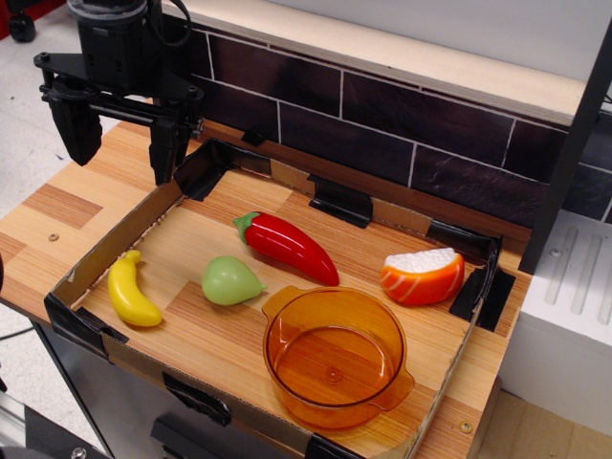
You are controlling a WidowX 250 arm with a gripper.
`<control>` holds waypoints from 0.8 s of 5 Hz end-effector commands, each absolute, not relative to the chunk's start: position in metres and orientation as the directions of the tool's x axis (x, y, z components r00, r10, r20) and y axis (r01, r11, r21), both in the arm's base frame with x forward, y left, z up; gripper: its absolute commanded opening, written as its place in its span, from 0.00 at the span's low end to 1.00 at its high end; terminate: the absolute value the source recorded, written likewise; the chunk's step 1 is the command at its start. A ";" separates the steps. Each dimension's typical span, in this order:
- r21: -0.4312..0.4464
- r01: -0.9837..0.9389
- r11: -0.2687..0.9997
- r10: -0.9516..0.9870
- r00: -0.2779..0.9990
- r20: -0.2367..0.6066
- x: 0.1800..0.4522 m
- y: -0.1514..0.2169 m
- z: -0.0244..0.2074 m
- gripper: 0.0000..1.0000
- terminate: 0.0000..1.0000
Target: Put sushi in pot
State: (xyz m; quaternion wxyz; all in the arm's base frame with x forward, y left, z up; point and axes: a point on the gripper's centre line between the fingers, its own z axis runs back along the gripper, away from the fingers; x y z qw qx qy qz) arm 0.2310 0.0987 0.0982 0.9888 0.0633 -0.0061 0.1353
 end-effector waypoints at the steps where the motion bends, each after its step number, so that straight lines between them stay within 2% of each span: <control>1: 0.124 -0.268 0.955 0.267 0.963 0.029 0.231 0.099 0.098 1.00 0.00; 2: 0.164 -0.108 0.980 0.088 0.988 0.125 0.238 0.087 0.112 1.00 0.00; 3: 0.186 0.136 0.973 -0.162 0.978 0.134 0.252 0.068 0.134 1.00 0.00; 4: 0.156 0.388 0.908 -0.399 0.916 0.040 0.269 0.040 0.136 1.00 0.00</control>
